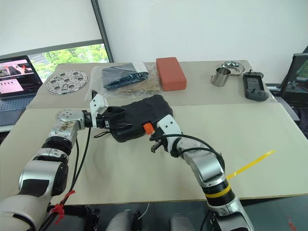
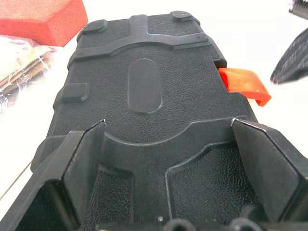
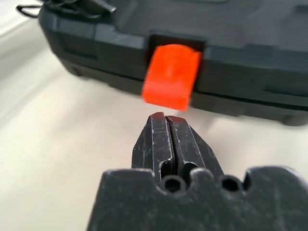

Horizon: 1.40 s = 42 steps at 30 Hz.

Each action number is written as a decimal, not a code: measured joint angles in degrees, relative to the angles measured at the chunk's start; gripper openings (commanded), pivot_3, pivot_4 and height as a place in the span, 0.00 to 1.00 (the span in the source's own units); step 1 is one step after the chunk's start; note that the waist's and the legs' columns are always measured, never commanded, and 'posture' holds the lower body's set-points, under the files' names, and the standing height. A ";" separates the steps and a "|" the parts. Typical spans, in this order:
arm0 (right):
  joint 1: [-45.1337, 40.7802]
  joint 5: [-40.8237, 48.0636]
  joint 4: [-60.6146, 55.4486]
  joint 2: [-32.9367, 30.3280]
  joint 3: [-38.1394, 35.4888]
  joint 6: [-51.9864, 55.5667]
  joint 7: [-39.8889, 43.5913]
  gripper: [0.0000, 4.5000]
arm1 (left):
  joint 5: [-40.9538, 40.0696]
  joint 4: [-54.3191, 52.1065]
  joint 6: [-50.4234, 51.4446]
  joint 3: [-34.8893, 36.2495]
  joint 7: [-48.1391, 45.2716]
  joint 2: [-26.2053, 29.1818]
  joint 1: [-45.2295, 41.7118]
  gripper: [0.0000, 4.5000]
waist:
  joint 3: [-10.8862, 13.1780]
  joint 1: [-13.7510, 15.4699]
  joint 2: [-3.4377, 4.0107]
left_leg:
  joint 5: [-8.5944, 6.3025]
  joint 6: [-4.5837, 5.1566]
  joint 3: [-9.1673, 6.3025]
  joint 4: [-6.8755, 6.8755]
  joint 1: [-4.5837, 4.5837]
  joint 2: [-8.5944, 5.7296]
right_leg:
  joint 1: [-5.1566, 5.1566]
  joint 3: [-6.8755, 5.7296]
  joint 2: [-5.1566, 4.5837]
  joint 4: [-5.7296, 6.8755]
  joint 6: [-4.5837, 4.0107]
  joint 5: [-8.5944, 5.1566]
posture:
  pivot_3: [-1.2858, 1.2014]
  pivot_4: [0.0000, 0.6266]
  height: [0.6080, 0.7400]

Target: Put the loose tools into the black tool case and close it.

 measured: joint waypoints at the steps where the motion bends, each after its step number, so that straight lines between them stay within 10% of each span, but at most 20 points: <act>1: -0.52 -0.04 0.55 0.08 0.06 -0.14 0.00 0.01 | 0.00 0.00 0.00 0.00 0.01 0.00 0.00 1.00 | 0.00 0.03 0.00 | 0.00 0.00 0.00 0.00 0.00 -0.01 | 0.00 0.00 -0.01 0.00 0.00 0.00 | 0.52 0.24 1.00; 42: -4.74 -0.01 7.80 -0.22 0.74 -3.03 2.35 0.01 | -0.01 -0.02 -0.05 0.06 0.14 0.20 0.13 1.00 | 0.00 0.04 0.00 | 0.00 0.00 0.01 0.00 0.01 0.00 | 0.00 0.00 0.00 0.01 0.00 0.00 | 0.52 0.24 1.00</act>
